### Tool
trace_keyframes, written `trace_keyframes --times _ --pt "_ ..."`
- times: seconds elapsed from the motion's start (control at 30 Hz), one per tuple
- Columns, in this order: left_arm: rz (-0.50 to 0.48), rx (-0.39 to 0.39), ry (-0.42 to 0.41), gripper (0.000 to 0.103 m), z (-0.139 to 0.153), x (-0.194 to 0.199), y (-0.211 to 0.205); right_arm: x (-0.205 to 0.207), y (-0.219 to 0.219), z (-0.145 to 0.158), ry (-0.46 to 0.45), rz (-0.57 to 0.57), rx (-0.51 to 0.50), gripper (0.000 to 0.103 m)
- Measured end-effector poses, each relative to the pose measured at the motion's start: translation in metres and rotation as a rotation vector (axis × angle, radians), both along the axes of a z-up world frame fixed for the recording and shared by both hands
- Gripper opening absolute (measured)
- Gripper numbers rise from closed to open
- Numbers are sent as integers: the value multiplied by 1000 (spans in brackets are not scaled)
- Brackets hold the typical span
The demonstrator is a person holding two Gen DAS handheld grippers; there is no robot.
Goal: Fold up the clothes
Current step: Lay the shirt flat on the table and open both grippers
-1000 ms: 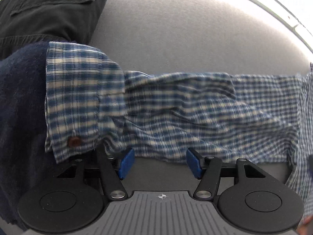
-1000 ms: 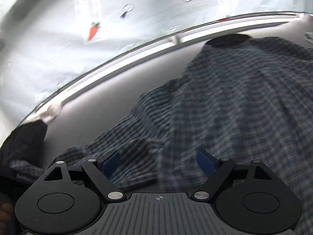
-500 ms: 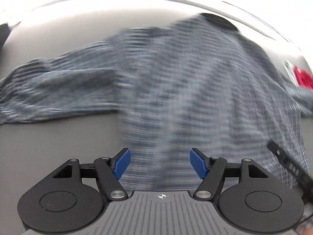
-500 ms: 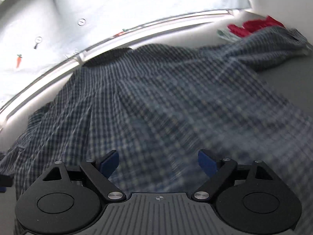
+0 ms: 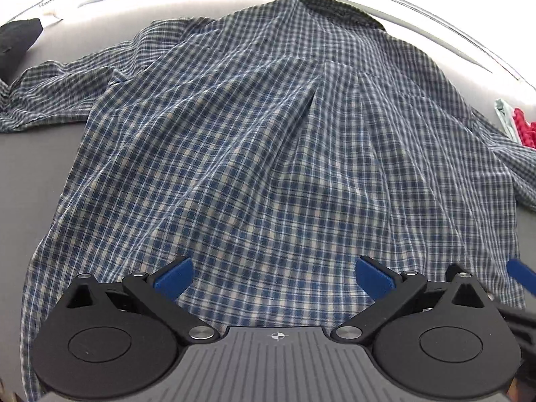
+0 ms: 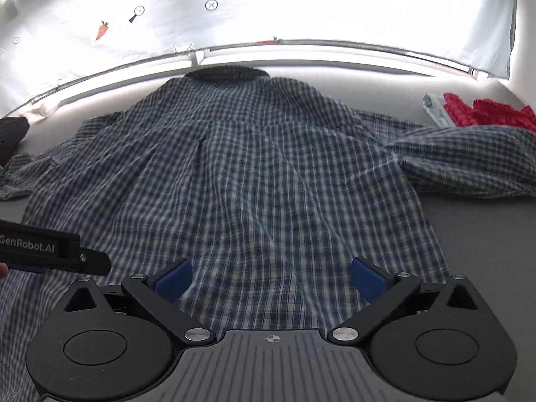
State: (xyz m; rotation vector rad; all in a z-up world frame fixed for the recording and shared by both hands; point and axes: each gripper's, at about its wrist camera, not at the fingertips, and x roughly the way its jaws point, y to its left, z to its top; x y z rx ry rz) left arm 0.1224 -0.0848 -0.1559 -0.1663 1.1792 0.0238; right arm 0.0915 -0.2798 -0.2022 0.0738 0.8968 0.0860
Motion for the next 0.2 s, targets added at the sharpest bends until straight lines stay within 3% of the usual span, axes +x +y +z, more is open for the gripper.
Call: trace_keyframes --times 0.2 --pt "16 -4 8 103 4 3 3 -3 -6 -2 22 -10 19 103"
